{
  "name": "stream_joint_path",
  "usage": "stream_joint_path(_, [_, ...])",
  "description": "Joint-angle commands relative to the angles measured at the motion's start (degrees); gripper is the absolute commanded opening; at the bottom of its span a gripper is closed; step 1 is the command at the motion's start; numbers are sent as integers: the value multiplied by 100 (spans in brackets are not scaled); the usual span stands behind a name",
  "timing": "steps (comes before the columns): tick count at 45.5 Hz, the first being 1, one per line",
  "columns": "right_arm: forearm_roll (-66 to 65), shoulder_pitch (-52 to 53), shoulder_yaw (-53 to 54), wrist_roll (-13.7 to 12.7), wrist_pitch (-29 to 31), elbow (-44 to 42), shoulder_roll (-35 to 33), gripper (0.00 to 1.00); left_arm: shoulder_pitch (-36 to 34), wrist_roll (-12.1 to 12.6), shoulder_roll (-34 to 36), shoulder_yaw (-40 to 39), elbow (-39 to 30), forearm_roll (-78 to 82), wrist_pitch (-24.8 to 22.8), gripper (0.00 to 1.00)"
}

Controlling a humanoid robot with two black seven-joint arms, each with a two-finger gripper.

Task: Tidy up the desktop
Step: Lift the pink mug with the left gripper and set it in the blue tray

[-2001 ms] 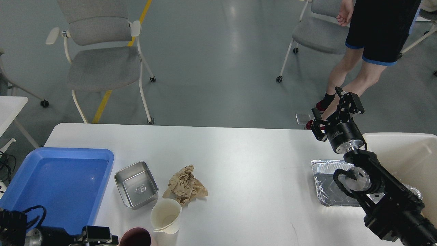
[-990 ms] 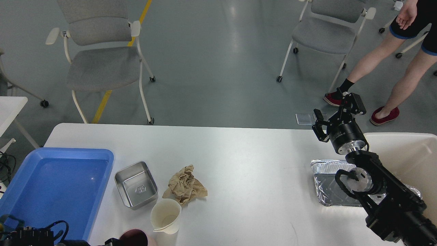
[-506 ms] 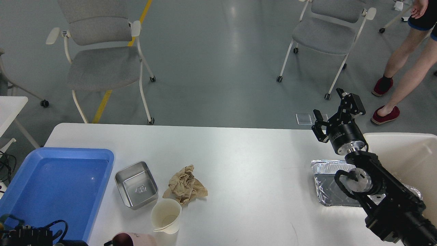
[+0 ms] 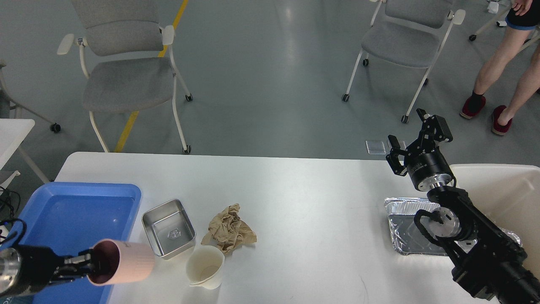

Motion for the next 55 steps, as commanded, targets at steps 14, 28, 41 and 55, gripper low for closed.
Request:
stream_joint_path(14, [1, 18, -10, 8, 0, 0, 23, 100, -7, 71, 400, -1863, 408, -491, -1238, 0])
stream_joint_path(28, [1, 9, -10, 8, 0, -8, -3, 100, 318, 282, 286, -511, 1576, -500, -931, 1])
stream_joint_path(41, [1, 70, -10, 8, 18, -158, 32, 100, 327, 273, -487, 703, 2649, -500, -122, 2])
stream_joint_path(55, [-8, 70, -18, 8, 26, -175, -12, 100, 327, 300, -804, 1169, 2641, -491, 291, 6])
